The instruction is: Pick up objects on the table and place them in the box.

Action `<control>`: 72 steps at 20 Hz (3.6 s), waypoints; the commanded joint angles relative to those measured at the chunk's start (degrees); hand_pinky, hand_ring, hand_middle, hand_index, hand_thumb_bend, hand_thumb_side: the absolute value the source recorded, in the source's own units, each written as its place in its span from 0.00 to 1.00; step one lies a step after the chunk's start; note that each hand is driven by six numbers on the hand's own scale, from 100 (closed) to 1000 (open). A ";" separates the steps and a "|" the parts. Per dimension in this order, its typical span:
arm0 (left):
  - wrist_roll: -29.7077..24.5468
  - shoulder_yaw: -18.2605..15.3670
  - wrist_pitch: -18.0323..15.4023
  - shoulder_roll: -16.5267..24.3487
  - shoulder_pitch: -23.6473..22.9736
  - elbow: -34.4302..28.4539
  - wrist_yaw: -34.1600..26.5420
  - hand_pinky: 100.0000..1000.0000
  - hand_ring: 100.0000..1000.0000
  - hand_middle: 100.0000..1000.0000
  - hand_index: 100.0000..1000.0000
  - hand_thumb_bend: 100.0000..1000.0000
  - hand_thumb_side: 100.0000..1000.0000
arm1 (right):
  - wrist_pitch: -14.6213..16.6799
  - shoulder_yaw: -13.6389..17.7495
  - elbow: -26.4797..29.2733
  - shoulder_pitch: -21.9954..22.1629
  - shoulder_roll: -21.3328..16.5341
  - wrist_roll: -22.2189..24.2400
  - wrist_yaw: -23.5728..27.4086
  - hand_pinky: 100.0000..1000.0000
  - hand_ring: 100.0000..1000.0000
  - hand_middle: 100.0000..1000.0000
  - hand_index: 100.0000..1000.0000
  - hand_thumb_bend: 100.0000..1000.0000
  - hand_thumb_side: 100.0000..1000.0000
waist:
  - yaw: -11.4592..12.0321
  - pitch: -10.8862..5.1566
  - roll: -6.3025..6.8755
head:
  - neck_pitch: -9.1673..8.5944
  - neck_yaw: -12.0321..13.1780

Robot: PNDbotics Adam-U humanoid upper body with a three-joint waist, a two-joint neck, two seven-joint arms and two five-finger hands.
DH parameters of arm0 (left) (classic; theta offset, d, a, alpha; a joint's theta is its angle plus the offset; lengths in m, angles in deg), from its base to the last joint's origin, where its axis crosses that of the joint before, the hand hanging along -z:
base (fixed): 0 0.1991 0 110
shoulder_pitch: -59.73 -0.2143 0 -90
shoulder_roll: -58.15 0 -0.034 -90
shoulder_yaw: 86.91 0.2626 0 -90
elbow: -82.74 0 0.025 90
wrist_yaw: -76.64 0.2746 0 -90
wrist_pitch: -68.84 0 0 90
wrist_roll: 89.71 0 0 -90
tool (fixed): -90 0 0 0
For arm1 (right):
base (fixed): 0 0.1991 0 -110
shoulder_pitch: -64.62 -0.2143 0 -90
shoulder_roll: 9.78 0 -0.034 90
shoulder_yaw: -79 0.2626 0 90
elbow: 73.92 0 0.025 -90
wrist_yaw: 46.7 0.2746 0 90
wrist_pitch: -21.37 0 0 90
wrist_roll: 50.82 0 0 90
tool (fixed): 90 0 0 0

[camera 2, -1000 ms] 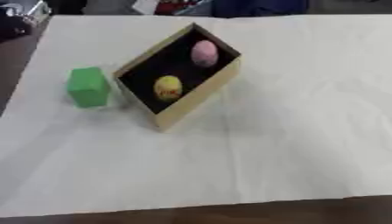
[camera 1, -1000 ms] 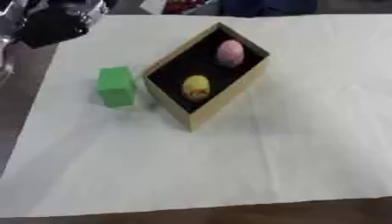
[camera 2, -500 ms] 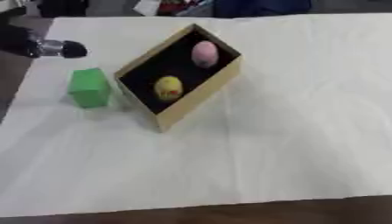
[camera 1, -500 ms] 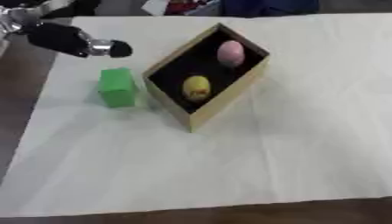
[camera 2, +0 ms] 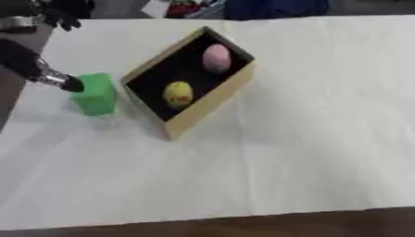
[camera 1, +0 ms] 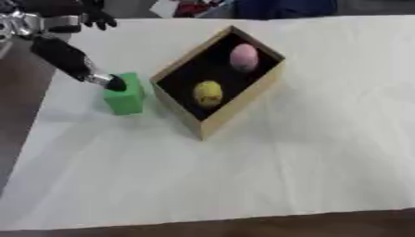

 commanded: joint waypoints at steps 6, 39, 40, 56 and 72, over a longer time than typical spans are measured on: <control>-0.09 2.21 -3.54 0.48 1.83 3.02 0.34 0.91 0.88 0.86 1.00 0.57 0.60 | -0.82 0.76 1.26 -0.67 -0.47 0.43 -0.17 0.95 0.76 0.72 0.83 0.00 0.61 | -0.17 -1.53 0.00 | -0.79 0.27; -0.09 4.87 -5.59 -7.57 7.55 22.95 9.09 0.92 0.89 0.86 1.00 0.54 0.58 | -1.61 1.46 1.40 -1.01 0.66 1.30 -0.07 0.95 0.75 0.71 0.81 0.00 0.61 | -1.23 0.26 -0.74 | -2.18 1.27; -0.09 4.91 -5.68 -7.66 7.55 23.05 9.18 0.92 0.88 0.85 1.00 0.53 0.57 | -1.64 1.46 1.41 -1.03 0.72 1.36 -0.02 0.95 0.75 0.71 0.81 0.00 0.62 | -1.29 0.31 -0.77 | -2.26 1.29; -0.09 5.04 -5.02 -7.90 7.32 20.53 6.42 0.86 0.76 0.60 0.84 0.29 0.61 | -2.51 1.95 0.99 -0.88 1.41 1.74 -0.25 0.95 0.75 0.70 0.81 0.00 0.62 | -1.55 0.23 -0.76 | -2.54 1.19; -0.09 3.75 -4.70 -8.21 10.33 15.39 6.33 0.85 0.74 0.61 0.83 0.13 0.59 | -3.13 2.17 0.76 -0.32 1.92 1.79 -0.39 0.95 0.75 0.69 0.81 0.00 0.62 | -1.03 -0.69 -0.53 | -2.14 0.69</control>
